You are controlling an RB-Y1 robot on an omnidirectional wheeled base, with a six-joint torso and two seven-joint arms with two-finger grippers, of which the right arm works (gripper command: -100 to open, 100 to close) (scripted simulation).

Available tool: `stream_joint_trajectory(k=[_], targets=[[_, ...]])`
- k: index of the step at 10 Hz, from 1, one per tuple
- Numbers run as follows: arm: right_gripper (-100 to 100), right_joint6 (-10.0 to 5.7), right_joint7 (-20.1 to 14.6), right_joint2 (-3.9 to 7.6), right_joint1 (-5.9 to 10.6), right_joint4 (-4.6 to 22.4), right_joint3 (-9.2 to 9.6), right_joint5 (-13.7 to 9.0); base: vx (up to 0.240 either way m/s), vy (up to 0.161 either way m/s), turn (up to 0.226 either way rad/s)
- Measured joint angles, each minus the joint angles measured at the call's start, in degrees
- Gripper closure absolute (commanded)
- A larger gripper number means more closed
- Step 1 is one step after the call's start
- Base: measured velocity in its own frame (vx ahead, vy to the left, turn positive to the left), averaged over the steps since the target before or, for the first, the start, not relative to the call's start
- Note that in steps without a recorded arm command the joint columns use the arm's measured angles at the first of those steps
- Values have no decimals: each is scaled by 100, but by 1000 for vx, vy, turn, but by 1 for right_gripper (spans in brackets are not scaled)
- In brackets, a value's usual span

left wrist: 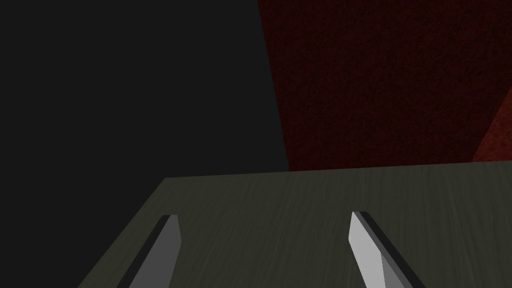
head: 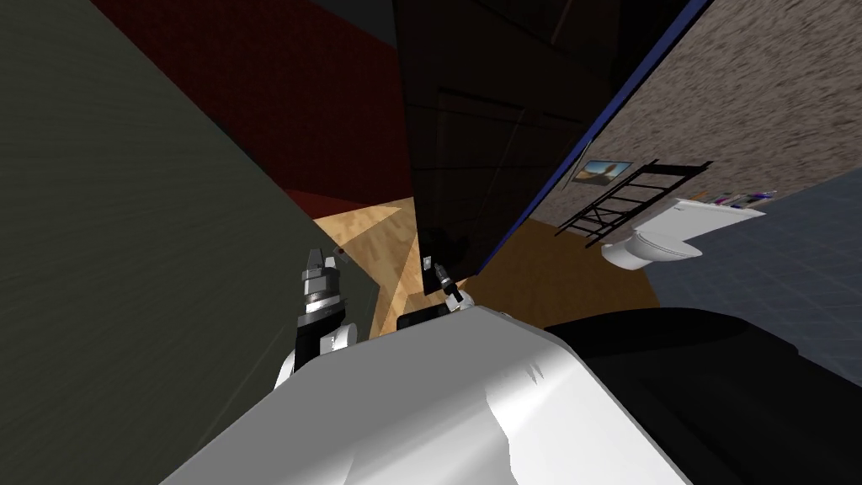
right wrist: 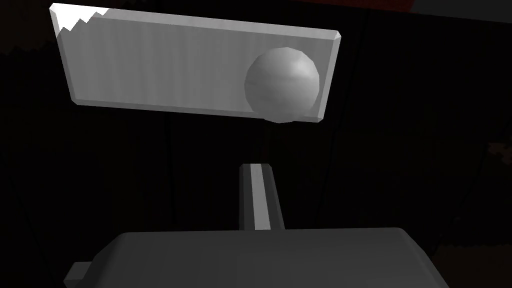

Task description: Push the door open

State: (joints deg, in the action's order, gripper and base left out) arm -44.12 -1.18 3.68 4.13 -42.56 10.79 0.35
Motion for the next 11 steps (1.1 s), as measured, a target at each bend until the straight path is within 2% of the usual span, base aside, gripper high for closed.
stream_joint_trajectory(k=[3, 5, 7, 11], targets=[[-100, 35, -22, -29, -20, -40, -7, -26, -241, 5, -53], [-100, 80, -40, -116, -55, -114, -13, -53, -181, 47, -45], [-100, 79, -43, -91, -73, -123, -18, -58, 119, 48, 23], [-100, 31, -11, -52, -75, -107, -53, -74, 200, 39, 24]])
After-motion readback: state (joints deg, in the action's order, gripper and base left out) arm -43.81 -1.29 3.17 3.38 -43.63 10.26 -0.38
